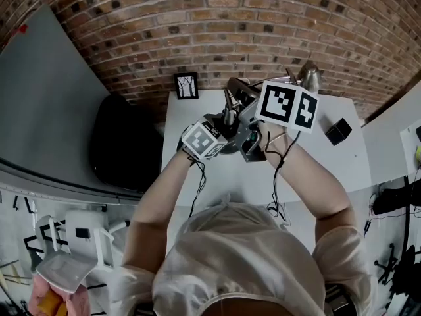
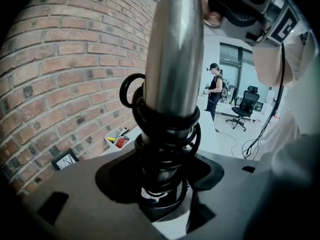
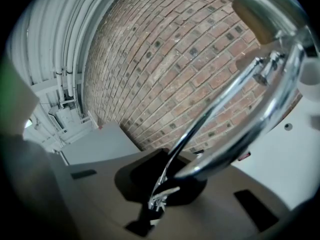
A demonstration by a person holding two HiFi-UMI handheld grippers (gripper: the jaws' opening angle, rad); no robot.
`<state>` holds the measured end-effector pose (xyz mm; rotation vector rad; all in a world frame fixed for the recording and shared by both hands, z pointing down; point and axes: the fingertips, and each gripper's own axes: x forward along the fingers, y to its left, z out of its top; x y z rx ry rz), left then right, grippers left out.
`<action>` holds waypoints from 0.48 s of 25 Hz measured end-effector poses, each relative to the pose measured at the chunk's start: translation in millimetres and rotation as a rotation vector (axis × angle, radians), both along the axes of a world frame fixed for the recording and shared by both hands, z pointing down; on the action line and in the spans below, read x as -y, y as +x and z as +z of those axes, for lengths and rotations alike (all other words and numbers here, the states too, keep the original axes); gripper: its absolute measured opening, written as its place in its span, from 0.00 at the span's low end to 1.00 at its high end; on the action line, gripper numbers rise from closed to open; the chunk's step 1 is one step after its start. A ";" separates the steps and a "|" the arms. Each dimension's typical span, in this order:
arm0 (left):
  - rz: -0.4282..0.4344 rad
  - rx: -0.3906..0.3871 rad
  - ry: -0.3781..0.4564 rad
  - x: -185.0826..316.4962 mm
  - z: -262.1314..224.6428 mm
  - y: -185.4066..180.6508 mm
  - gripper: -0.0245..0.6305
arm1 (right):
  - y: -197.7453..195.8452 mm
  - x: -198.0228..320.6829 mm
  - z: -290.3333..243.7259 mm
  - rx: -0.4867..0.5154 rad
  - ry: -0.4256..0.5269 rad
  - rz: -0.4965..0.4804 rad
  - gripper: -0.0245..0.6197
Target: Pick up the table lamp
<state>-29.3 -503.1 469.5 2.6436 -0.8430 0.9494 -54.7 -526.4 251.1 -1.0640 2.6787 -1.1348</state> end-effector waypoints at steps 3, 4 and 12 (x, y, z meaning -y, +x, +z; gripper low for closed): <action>0.002 -0.001 -0.014 0.5 4.0 1.0 0.45 | -0.7 0.8 2.8 -0.006 -0.005 -0.004 0.08; 0.002 -0.001 -0.017 0.6 5.2 0.8 0.45 | -1.0 1.0 3.9 -0.006 -0.008 -0.004 0.08; -0.007 0.002 -0.033 0.3 9.5 -2.8 0.45 | -4.4 1.8 11.4 -0.013 -0.024 -0.012 0.08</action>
